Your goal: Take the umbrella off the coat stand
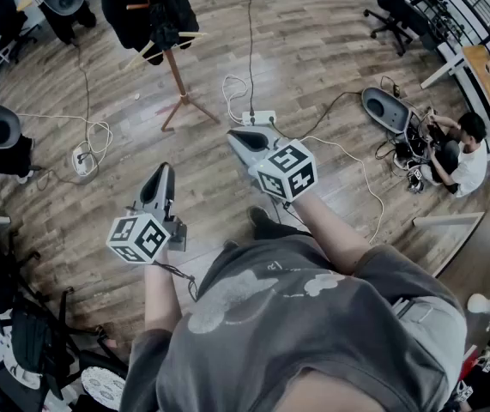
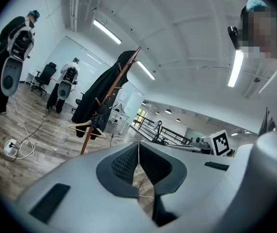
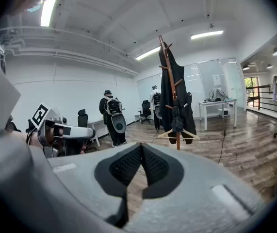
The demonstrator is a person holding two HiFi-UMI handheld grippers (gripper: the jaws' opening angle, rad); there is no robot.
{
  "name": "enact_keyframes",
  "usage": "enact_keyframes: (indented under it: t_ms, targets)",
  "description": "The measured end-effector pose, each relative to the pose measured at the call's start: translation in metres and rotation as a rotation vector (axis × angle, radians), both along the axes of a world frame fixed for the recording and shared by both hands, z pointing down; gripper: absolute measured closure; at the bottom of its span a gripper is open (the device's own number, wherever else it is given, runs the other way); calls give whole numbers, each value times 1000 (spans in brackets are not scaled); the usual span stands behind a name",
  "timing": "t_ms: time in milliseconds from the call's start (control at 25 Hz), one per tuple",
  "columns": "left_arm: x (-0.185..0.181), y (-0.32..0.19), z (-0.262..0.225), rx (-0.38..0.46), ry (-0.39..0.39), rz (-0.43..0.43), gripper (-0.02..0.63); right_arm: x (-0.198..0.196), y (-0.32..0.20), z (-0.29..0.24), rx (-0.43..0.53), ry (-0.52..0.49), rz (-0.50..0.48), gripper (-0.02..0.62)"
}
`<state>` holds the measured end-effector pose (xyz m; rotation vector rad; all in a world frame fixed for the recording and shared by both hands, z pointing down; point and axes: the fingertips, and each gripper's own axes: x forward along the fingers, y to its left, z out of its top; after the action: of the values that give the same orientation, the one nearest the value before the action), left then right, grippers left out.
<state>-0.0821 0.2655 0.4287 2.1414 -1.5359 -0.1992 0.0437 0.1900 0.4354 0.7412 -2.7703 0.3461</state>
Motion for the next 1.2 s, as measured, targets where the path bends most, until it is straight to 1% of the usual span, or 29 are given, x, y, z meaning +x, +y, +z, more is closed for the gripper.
enact_keyframes:
  t_ms: [200,360,640,720,800,880,960,1080,1200]
  targets:
    - [-7,11,1,6,-10,2,598,-7,10,1,5,5,9,598]
    - [-11,22,6,-6,-14,-8,598,-11,19,5,2,16,14,598]
    - [-16,50,27,-45,-52,11,598,-14,43,21,-46,-25,79,597]
    - [-21,50,32,-49,-69,-4,598,-14,48,26,-53,-16,86,597]
    - [-25,49,32,-36,-63,-28,598,-12,48,32,-64,-7,88,597]
    - [-26,46,30,-12,-56,-44,598,-9,43,35,-69,-2,93,597]
    - [-28,41,31,-6,-81,-58,598,-7,33,36,-71,-3,104,597]
    - [-33,28,37,-24,-120,-74,598,-10,11,41,-90,-10,114,598]
    - [-38,8,42,-39,-131,-86,598,-15,-17,48,-107,-12,110,597]
